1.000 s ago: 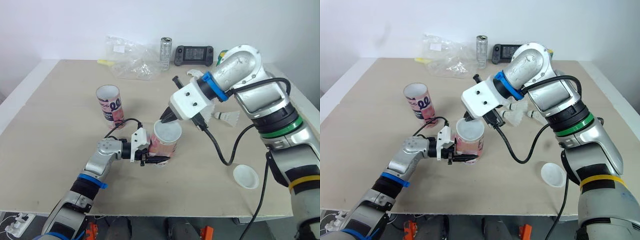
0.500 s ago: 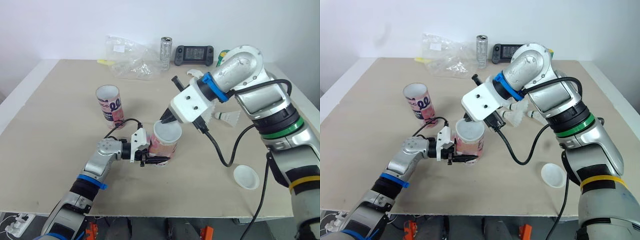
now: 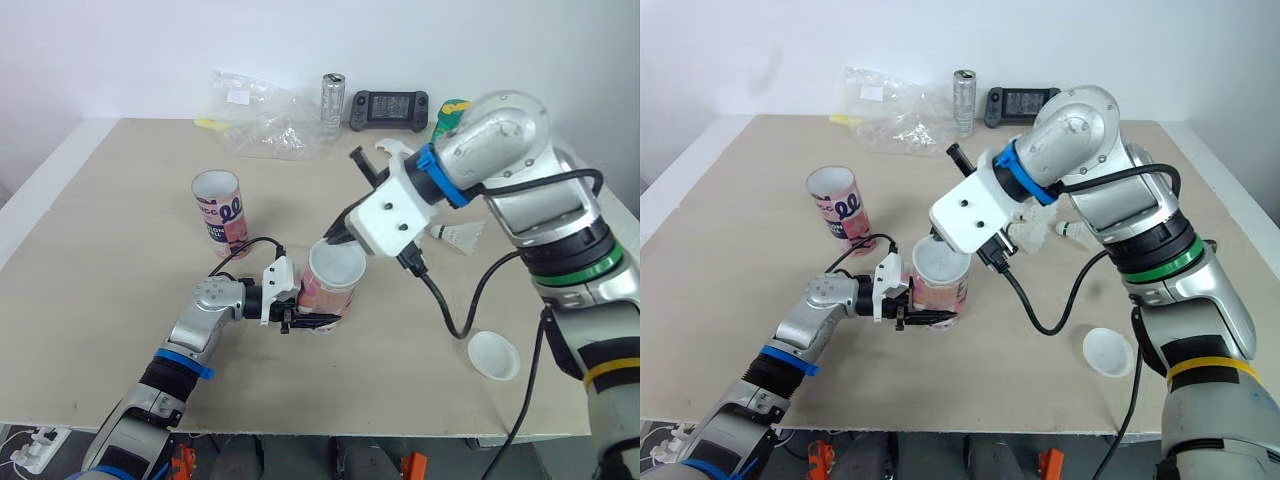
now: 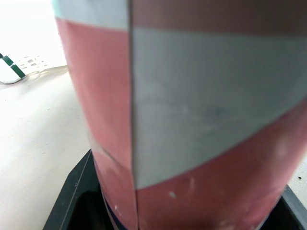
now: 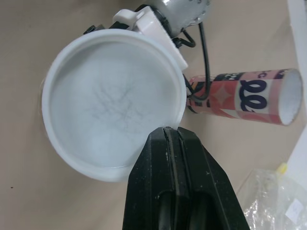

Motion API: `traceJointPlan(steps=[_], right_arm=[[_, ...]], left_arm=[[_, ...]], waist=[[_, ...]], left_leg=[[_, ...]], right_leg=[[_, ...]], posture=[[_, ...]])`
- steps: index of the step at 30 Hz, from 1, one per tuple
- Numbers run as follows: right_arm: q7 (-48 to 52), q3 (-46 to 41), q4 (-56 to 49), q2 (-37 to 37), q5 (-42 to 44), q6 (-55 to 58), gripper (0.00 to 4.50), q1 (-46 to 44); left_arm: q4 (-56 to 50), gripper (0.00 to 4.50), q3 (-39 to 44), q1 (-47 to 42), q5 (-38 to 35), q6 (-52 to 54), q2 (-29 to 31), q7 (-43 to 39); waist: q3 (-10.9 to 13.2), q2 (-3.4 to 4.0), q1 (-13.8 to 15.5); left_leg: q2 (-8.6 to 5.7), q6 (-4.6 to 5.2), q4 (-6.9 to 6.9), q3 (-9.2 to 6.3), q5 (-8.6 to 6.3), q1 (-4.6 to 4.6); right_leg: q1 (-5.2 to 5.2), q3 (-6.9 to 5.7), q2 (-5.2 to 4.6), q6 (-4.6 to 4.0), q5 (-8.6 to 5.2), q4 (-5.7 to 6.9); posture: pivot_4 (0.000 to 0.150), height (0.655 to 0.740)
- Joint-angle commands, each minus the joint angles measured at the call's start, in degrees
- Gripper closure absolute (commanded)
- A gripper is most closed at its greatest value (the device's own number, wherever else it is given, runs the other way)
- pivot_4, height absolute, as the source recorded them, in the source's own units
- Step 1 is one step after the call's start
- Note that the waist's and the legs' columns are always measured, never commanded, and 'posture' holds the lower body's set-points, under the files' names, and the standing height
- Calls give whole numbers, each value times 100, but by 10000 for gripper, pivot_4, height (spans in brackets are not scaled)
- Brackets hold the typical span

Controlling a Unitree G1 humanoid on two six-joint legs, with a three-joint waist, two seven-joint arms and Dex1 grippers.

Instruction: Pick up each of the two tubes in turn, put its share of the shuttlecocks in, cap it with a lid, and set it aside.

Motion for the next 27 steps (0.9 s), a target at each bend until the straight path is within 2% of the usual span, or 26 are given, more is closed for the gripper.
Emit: traceJointPlan(steps=[1, 11, 23, 25, 26, 27], right_arm=[[218, -148, -159, -147, 40, 33, 44686, 18], [-86, -54, 135, 20, -340, -309, 44686, 58], [163, -183, -1, -102, -115, -336, 44686, -8], [200, -153, -8, -118, -102, -282, 38237, 20], [224, -128, -30, -123, -81, -216, 32153, 77], [215, -108, -65, -102, -54, -159, 29675, 157]], left_arm=[[340, 20436, -37, 165, 231, 164, 183, 39], [332, 20436, -32, 177, 223, 181, 186, 66], [335, 20436, -18, 198, 222, 199, 200, 73], [353, 20436, -14, 185, 223, 195, 200, 72], [359, 20436, -13, 180, 222, 193, 198, 72], [358, 20436, -15, 179, 221, 192, 197, 67]], waist=[[0, 0, 0], [0, 0, 0], [0, 0, 0], [0, -1, 1], [0, -1, 0], [0, 0, 0]], left_leg=[[0, 0, 0, 0, 0, 0], [0, 0, 0, 0, 0, 1], [0, 0, 1, 0, 0, 1], [0, 0, 1, 0, 0, 1], [0, 0, 1, 0, 0, 1], [0, 0, 1, 0, 0, 1]], right_leg=[[0, 0, 0, 0, 0, 0], [1, -1, 0, 1, 0, 0], [1, -1, 0, -1, -1, 0], [1, -1, 0, -2, -1, 0], [1, -1, 0, -2, -1, 0], [1, -1, 0, -2, -1, 0]], posture=[[1500, 7236], [1500, 7236], [1500, 7236], [1500, 7236], [1500, 7236], [1500, 7236]])
